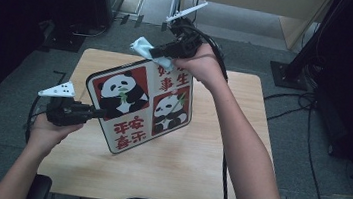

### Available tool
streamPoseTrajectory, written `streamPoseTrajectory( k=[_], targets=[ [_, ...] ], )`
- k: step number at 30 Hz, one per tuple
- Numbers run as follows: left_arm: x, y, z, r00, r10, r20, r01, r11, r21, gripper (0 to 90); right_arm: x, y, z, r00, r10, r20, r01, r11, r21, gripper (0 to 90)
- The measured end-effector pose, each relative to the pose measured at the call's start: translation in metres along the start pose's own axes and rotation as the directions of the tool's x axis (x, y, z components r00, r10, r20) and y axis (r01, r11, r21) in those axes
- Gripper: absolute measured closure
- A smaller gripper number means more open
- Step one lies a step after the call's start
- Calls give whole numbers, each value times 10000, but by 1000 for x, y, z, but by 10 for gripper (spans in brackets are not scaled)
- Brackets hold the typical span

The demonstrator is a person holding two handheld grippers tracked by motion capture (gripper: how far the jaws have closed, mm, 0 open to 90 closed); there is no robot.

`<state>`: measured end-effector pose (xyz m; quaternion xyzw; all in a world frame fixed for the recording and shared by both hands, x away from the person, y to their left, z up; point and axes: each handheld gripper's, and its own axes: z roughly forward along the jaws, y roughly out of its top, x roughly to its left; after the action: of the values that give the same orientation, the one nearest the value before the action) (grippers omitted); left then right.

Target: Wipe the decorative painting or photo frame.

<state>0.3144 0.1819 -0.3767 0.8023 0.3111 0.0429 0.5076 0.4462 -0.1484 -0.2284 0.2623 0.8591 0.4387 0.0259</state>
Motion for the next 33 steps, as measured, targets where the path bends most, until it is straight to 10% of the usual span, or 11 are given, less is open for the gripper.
streamPoseTrajectory(
  k=[33],
  targets=[
    [0, 1, 0, 10000, -70, 37, 70, 9999, 95, 784, -34, -17, -28, 9942, 716, 798, -688, 9969, -369, 813]
  ],
)
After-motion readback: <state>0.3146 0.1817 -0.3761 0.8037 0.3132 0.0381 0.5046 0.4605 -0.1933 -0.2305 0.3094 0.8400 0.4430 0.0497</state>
